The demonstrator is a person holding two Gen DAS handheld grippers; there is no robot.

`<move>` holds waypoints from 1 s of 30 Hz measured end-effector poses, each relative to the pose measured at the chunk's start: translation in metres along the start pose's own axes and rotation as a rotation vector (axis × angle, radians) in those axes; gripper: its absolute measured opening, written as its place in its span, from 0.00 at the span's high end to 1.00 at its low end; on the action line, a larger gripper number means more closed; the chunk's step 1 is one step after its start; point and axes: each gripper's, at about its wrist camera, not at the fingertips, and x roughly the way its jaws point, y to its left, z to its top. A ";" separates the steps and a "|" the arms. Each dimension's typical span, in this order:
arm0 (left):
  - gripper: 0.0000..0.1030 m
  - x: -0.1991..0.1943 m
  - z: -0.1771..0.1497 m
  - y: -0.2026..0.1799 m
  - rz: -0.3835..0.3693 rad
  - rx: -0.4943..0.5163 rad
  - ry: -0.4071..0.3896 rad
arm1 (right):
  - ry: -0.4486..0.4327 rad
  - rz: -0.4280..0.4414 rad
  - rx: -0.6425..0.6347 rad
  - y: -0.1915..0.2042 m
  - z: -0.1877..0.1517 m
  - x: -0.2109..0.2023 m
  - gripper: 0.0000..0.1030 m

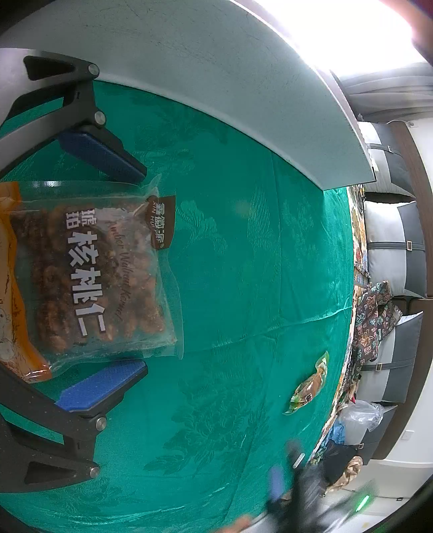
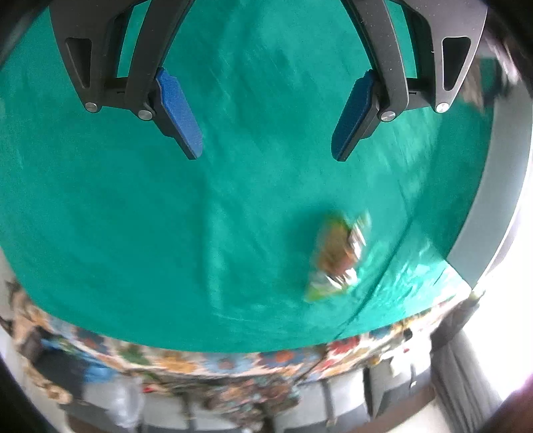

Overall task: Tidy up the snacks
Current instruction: 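Grasp the green-labelled braised packet with the right tool while the left tool holds the walnut bag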

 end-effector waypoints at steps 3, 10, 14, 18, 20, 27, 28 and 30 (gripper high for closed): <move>0.00 0.000 0.000 0.000 0.000 0.000 0.000 | 0.035 0.011 0.012 0.026 0.039 0.032 0.20; 0.00 0.000 0.000 0.000 0.000 0.000 0.000 | 0.083 -0.025 -0.036 0.067 0.070 0.076 0.20; 0.00 0.000 0.000 0.000 0.000 0.000 0.000 | 0.083 -0.071 -0.072 0.074 0.072 0.082 0.22; 0.00 0.000 0.000 0.000 -0.001 0.000 0.000 | 0.088 -0.102 -0.120 0.072 0.069 0.076 0.43; 0.00 0.000 0.000 0.000 -0.001 0.000 0.000 | 0.093 -0.081 -0.126 0.068 0.062 0.071 0.43; 0.00 0.000 0.000 0.000 -0.001 0.000 -0.001 | 0.114 -0.007 -0.208 0.069 0.006 0.038 0.43; 0.00 0.000 0.000 0.000 -0.001 0.000 -0.001 | 0.114 0.000 -0.222 0.067 -0.009 0.030 0.43; 0.00 0.000 0.000 0.001 -0.001 0.000 -0.001 | 0.113 0.004 -0.242 0.061 -0.040 0.014 0.43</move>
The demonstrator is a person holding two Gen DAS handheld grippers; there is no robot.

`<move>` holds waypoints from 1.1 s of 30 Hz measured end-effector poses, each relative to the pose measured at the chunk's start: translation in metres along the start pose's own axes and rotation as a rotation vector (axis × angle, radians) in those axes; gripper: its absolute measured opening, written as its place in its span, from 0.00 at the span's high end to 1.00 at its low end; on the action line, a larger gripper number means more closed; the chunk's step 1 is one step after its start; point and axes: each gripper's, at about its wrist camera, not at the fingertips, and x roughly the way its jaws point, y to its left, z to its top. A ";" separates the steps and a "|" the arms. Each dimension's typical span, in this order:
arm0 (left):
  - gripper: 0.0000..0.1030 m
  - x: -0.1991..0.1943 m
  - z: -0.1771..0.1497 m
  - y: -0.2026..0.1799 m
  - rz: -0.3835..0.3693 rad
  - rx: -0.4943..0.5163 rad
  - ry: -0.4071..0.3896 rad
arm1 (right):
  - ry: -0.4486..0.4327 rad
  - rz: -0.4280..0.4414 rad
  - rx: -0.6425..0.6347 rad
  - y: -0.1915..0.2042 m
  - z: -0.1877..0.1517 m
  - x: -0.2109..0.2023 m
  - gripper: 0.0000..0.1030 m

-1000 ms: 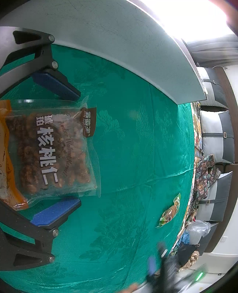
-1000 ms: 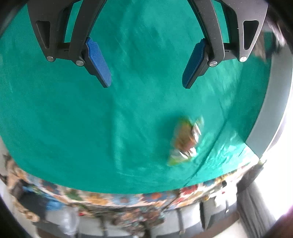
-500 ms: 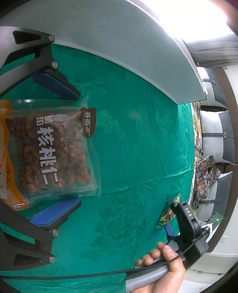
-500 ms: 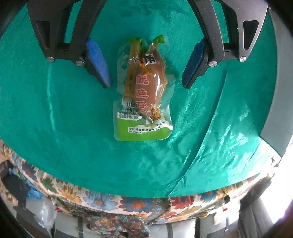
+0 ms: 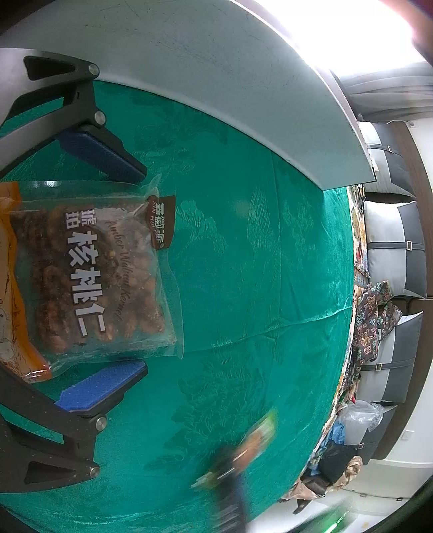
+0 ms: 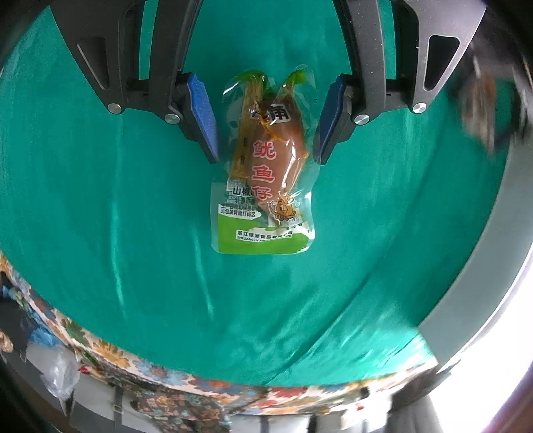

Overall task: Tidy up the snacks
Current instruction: 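Grasp the green-labelled braised packet with the right tool while the left tool holds the walnut bag, then carry both packets over the white box and release them inside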

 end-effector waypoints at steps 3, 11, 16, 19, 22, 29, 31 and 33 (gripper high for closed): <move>0.00 0.000 0.000 0.000 -0.001 0.000 0.000 | -0.036 -0.016 -0.005 0.002 -0.062 -0.024 0.42; 0.00 -0.001 0.005 0.006 -0.080 0.114 0.140 | -0.061 0.005 0.106 -0.011 -0.127 -0.055 0.33; 0.00 -0.002 0.002 0.012 -0.063 0.103 0.178 | 0.022 0.012 0.068 -0.002 -0.111 -0.050 0.33; 0.06 -0.003 0.003 0.008 -0.063 0.098 0.181 | 0.047 -0.034 0.030 0.007 -0.105 -0.044 0.41; 0.38 -0.014 0.005 0.005 -0.070 0.087 0.131 | 0.024 0.012 0.117 -0.001 -0.106 -0.054 0.55; 0.45 -0.033 -0.004 0.024 -0.143 -0.042 0.091 | -0.026 0.105 0.247 -0.025 -0.121 -0.085 0.70; 0.45 -0.045 -0.006 0.025 -0.164 -0.073 0.069 | -0.041 0.127 0.275 -0.032 -0.126 -0.089 0.71; 0.45 -0.056 -0.003 0.031 -0.185 -0.114 0.048 | -0.059 0.177 0.310 -0.032 -0.133 -0.093 0.72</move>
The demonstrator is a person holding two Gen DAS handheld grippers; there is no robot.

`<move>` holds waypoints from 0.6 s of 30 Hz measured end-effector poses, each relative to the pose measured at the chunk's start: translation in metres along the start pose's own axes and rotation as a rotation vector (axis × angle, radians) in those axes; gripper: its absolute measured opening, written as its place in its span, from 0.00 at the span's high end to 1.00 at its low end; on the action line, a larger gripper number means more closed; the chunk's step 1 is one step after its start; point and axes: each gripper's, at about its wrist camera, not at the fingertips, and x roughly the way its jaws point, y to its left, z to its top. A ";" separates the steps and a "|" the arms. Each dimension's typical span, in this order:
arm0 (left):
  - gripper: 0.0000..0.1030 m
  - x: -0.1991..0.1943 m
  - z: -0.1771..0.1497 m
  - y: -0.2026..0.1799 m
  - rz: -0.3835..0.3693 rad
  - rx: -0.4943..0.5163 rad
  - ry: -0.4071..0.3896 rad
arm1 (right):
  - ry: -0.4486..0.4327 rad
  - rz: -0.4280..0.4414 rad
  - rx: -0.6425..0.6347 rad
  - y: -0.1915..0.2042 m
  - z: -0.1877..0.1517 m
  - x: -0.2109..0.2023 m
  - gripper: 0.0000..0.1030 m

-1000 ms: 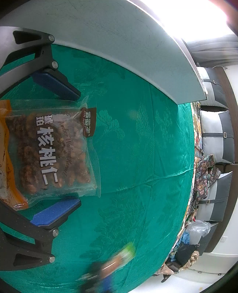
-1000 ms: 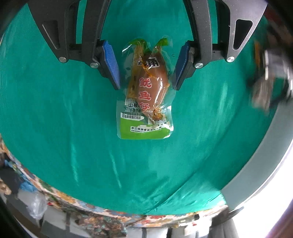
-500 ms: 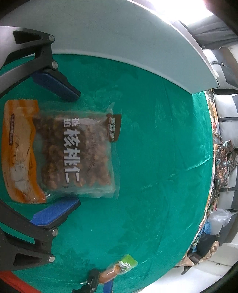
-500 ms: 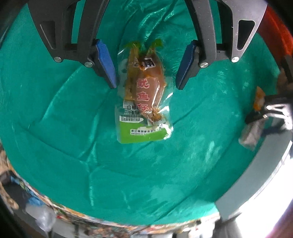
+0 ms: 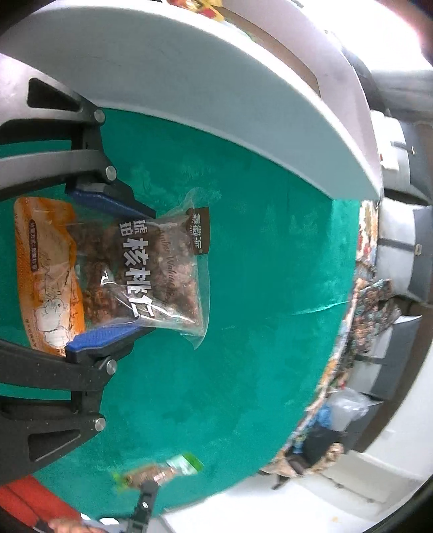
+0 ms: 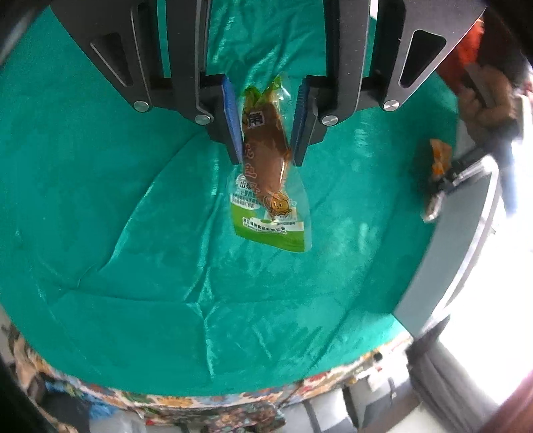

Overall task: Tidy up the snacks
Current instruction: 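Carry both packets over the white box and release them inside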

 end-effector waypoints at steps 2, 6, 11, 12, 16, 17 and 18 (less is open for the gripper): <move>0.45 -0.018 0.007 0.008 -0.036 -0.053 -0.029 | -0.015 0.042 0.028 0.004 0.003 -0.004 0.72; 0.45 -0.083 0.028 0.030 -0.103 -0.138 -0.147 | -0.052 0.161 0.042 0.032 0.020 -0.018 0.72; 0.44 -0.156 0.057 0.091 -0.019 -0.185 -0.263 | -0.087 0.346 -0.028 0.120 0.060 -0.029 0.72; 0.44 -0.163 0.059 0.104 0.018 -0.192 -0.272 | -0.091 0.389 -0.051 0.146 0.068 -0.030 0.72; 0.42 -0.172 0.059 0.159 0.211 -0.218 -0.253 | -0.080 0.536 -0.177 0.259 0.086 -0.024 0.72; 0.39 -0.169 0.056 0.172 0.257 -0.227 -0.237 | -0.077 0.548 -0.202 0.277 0.086 -0.023 0.72; 0.37 -0.165 0.050 0.188 0.317 -0.245 -0.209 | -0.074 0.563 -0.245 0.308 0.087 -0.017 0.71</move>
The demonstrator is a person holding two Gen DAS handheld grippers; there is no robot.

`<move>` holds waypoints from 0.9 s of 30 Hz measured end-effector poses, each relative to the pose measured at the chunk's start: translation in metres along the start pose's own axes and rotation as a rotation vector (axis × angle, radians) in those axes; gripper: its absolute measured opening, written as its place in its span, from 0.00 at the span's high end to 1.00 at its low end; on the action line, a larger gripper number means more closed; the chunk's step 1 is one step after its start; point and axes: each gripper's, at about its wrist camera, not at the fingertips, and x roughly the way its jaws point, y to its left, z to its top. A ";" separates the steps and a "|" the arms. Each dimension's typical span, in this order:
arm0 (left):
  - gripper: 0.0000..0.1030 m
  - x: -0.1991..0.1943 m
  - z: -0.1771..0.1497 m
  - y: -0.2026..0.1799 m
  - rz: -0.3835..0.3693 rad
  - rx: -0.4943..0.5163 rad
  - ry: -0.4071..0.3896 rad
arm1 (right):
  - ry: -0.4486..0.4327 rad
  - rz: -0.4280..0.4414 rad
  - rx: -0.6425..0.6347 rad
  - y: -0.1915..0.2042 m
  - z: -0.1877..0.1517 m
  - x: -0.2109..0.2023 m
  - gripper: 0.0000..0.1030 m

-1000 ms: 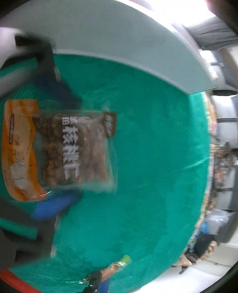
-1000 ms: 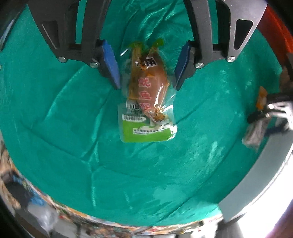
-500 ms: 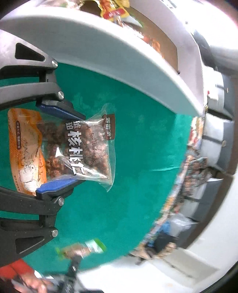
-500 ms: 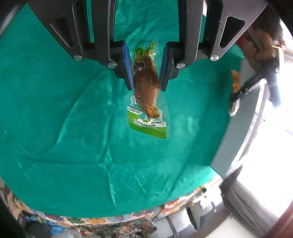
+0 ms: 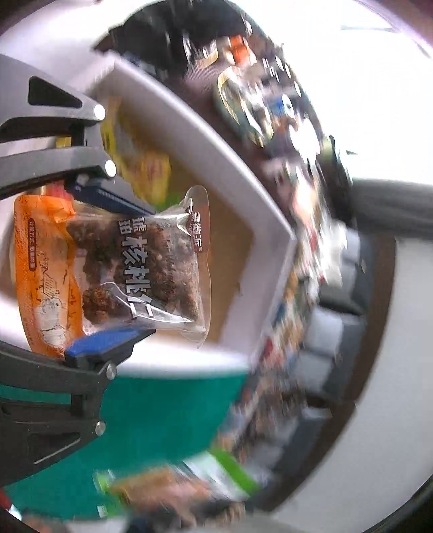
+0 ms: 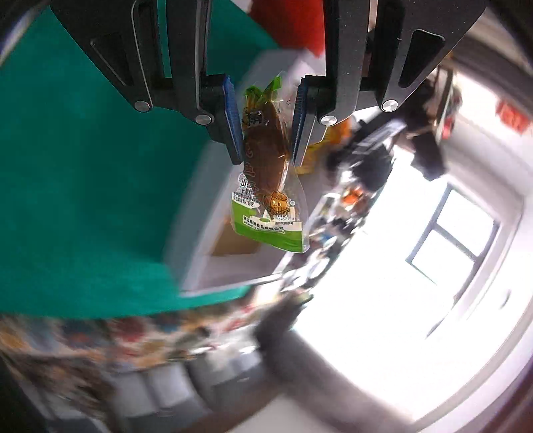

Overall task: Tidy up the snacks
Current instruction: 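Carry both packets over the white box and release them inside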

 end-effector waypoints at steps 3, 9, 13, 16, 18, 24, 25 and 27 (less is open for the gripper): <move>0.27 0.008 -0.014 0.026 0.083 -0.023 0.023 | 0.026 0.031 -0.047 0.033 0.007 0.045 0.60; 0.08 -0.012 -0.041 0.032 0.196 0.023 -0.048 | 0.060 -0.057 -0.128 0.051 -0.013 0.082 0.37; 0.03 -0.025 -0.045 0.009 0.321 0.115 -0.089 | 0.031 -0.198 -0.218 0.041 -0.026 0.067 0.34; 0.00 -0.038 -0.043 -0.005 0.423 0.102 -0.117 | 0.004 -0.306 -0.261 0.031 -0.034 0.052 0.29; 0.00 -0.047 -0.043 -0.012 0.453 0.090 -0.113 | 0.007 -0.360 -0.279 0.027 -0.037 0.048 0.29; 0.00 -0.072 -0.048 -0.018 0.377 0.050 -0.083 | -0.027 -0.435 -0.328 0.035 -0.046 0.028 0.29; 0.00 -0.075 -0.048 -0.020 0.377 0.052 -0.086 | -0.027 -0.444 -0.342 0.039 -0.048 0.027 0.29; 0.00 -0.082 -0.051 -0.022 0.379 0.059 -0.087 | -0.029 -0.455 -0.363 0.047 -0.051 0.024 0.29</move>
